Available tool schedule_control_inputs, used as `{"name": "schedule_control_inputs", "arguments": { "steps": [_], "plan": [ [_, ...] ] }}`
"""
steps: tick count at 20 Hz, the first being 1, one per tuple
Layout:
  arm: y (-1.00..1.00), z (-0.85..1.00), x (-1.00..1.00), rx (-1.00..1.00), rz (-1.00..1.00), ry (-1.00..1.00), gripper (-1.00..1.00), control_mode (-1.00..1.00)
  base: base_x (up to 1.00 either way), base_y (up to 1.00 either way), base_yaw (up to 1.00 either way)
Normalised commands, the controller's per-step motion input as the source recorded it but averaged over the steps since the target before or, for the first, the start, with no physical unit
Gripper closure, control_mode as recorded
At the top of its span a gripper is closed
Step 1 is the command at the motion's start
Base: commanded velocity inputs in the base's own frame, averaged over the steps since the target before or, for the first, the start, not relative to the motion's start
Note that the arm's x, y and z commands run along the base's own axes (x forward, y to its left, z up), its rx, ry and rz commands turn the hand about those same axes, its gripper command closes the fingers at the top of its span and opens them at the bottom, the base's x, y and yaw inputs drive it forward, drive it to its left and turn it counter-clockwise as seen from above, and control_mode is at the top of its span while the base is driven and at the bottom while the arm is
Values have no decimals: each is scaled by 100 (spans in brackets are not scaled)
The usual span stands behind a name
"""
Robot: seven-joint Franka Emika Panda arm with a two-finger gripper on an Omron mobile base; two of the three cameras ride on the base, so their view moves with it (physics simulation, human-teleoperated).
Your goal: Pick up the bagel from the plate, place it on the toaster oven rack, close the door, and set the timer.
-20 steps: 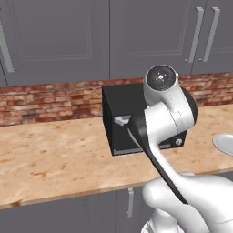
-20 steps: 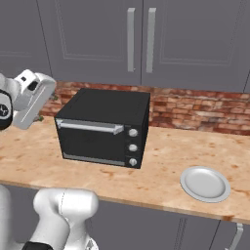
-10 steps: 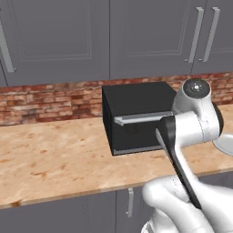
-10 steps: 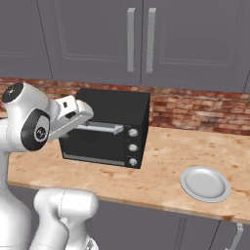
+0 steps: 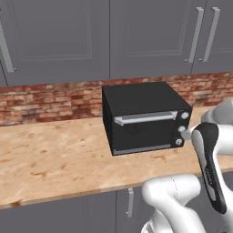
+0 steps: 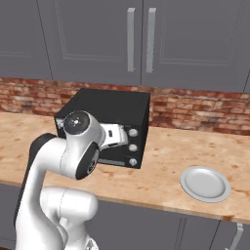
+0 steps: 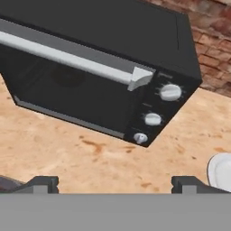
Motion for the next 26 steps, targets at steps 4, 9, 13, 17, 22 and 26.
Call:
{"name": "schedule_control_inputs", "arguments": {
  "steps": [4,9,13,17,22,26],
  "plan": [
    [-10,-13,18,3,-19,10,-100,-100,0,0,0],
    [0,-19,44,1,-25,23,-100,-100,0,0,0],
    [-25,-36,54,14,-19,18,-100,-100,0,0,0],
    [-39,-45,45,17,-13,11,-100,-100,0,0,0],
    [-33,-47,22,17,-5,2,-100,-100,0,0,0],
    [-20,-44,0,14,-1,0,-100,-100,0,0,0]
  ]
}}
